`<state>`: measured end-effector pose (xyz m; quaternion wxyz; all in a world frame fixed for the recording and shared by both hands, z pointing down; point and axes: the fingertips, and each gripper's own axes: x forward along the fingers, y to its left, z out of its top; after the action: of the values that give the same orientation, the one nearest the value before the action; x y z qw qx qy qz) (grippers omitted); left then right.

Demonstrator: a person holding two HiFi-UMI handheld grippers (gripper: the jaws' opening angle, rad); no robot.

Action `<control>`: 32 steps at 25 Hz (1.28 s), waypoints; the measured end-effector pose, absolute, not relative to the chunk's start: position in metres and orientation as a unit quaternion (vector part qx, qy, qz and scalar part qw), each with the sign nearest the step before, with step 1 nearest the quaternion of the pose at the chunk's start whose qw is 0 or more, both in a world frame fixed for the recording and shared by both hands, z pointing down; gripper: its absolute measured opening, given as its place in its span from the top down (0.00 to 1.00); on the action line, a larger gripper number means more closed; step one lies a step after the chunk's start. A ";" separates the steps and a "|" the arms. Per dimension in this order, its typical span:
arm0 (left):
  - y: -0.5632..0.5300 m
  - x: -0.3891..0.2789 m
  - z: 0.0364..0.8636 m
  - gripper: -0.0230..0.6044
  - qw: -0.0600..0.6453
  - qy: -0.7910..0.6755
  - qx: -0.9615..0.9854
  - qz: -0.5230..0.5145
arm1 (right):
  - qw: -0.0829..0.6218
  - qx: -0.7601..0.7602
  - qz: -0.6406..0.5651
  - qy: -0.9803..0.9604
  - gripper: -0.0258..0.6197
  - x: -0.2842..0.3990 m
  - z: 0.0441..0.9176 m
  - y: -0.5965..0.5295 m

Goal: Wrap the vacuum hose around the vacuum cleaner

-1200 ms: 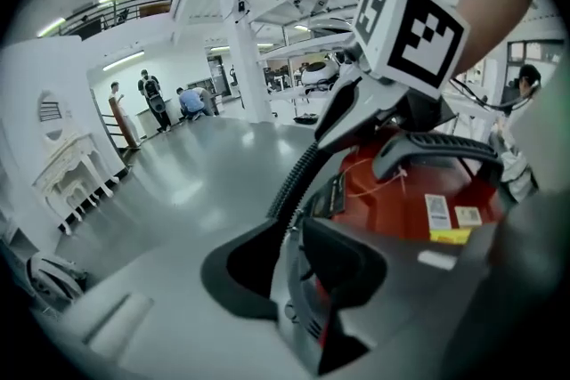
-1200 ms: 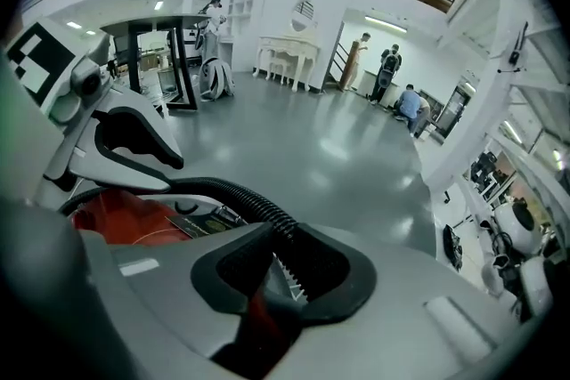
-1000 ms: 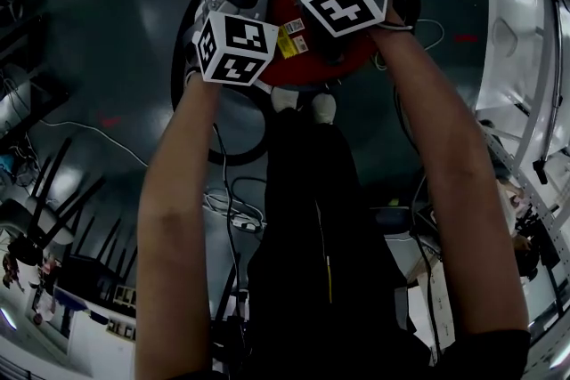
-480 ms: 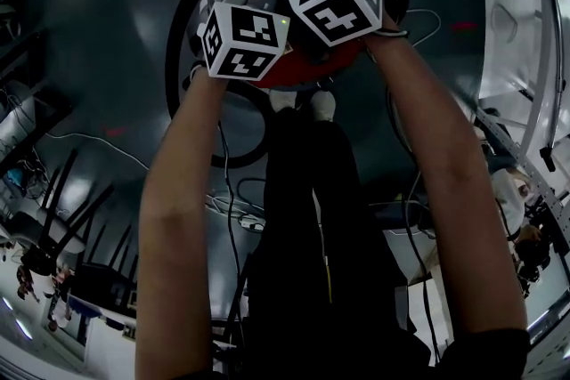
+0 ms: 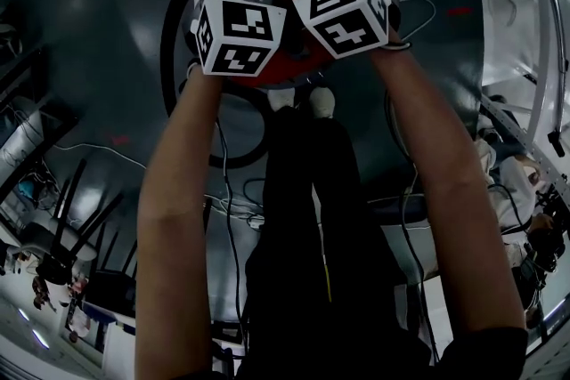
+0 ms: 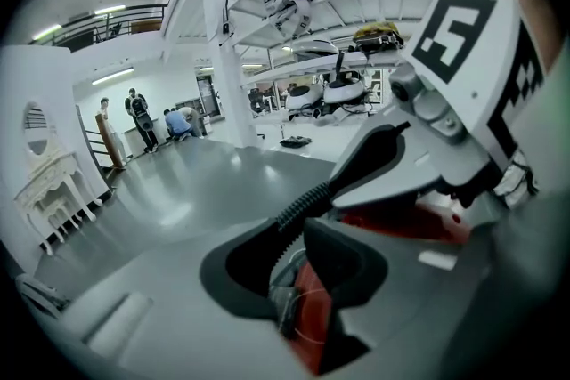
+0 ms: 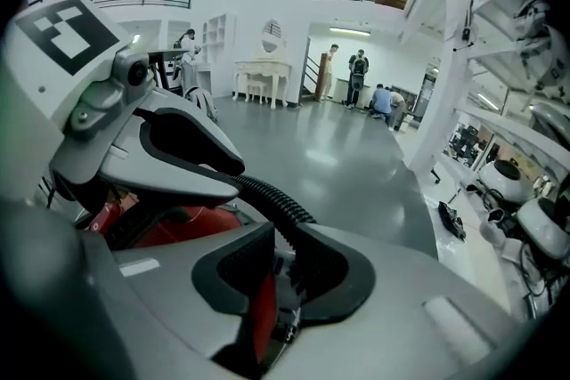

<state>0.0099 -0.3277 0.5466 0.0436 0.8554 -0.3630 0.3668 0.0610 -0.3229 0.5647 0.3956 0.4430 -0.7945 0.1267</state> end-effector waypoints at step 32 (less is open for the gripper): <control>-0.140 0.135 0.534 0.89 0.073 -0.292 0.903 0.306 | 0.430 0.526 0.235 -0.695 0.75 0.212 0.647 -0.187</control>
<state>0.1353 -0.1399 0.5342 0.0727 0.9033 -0.2919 0.3059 0.2119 -0.1873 0.6468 0.4297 0.5260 -0.6951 0.2355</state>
